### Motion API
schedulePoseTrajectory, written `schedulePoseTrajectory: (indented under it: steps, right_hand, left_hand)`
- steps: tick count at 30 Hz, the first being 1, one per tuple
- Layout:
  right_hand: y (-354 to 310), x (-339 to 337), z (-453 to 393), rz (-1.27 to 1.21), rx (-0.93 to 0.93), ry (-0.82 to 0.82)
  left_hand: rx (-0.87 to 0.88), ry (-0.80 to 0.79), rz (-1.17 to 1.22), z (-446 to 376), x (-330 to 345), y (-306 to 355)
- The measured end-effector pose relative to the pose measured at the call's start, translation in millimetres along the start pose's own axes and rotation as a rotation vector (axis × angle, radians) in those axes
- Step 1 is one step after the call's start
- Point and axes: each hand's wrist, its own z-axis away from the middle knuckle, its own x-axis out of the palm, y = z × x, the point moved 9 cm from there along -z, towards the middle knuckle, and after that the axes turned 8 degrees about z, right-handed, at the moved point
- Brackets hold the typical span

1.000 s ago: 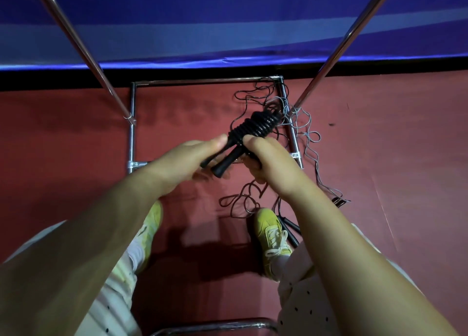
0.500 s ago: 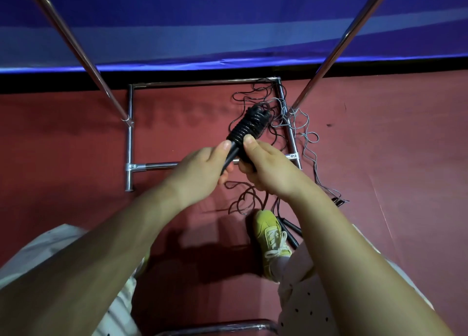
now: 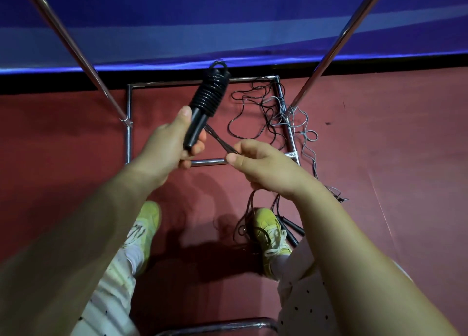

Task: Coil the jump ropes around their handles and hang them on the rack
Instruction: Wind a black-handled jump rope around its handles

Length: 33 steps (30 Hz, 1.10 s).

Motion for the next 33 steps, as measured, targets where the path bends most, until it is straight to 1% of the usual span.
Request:
schedulePoseTrajectory:
  steps: [4,8,11,13,16,19,21,24,26,29,31,33]
  right_hand:
    - [3.1,-7.2,0.3,-0.056,0.032,0.015]
    - [-2.6,-7.5,1.7,0.202,-0.037,0.053]
    - [-8.4,-13.2,1.6,0.350,-0.089,0.159]
    - [-9.1,-19.6,0.9,0.375,-0.086,0.217]
    - [-3.9,-23.5,-0.7,0.233,-0.045,0.234]
    - [2.7,-12.0,-3.3,-0.059,0.008,0.133]
    - [3.9,-3.8,-5.2,-0.244,0.039,0.067]
    - [4.8,0.0,-5.8,-0.432,0.100,0.044]
    - [2.9,2.5,-4.2,-0.491,0.103,0.050]
    - [-2.9,3.9,-4.5,-0.523,0.046,0.096]
    - [-5.8,3.6,-5.3,-0.484,0.012,0.109]
    - [-6.4,0.1,-4.8,-0.360,0.013,0.142]
  left_hand:
    - [-0.023,-0.018,-0.032,0.7,0.5,-3.9]
    - [-0.103,-0.078,0.075,1.9,5.7,-9.4]
    - [-0.128,-0.089,0.104,2.0,5.3,-10.2]
    - [-0.127,-0.087,0.089,1.4,4.9,-10.4]
    - [-0.098,-0.070,0.013,0.7,3.7,-10.6]
    - [-0.028,-0.029,-0.156,-1.0,0.7,-8.5]
    - [0.032,-0.038,-0.253,-0.8,2.5,-5.8]
    - [0.113,-0.074,-0.367,-0.4,5.7,-3.1]
    - [0.129,-0.070,-0.438,-1.7,4.5,-3.7]
    - [0.152,-0.071,-0.500,-3.1,5.4,-3.0]
    - [0.189,-0.071,-0.446,-4.1,7.0,1.3]
    - [0.193,-0.070,-0.394,-4.3,6.9,3.0]
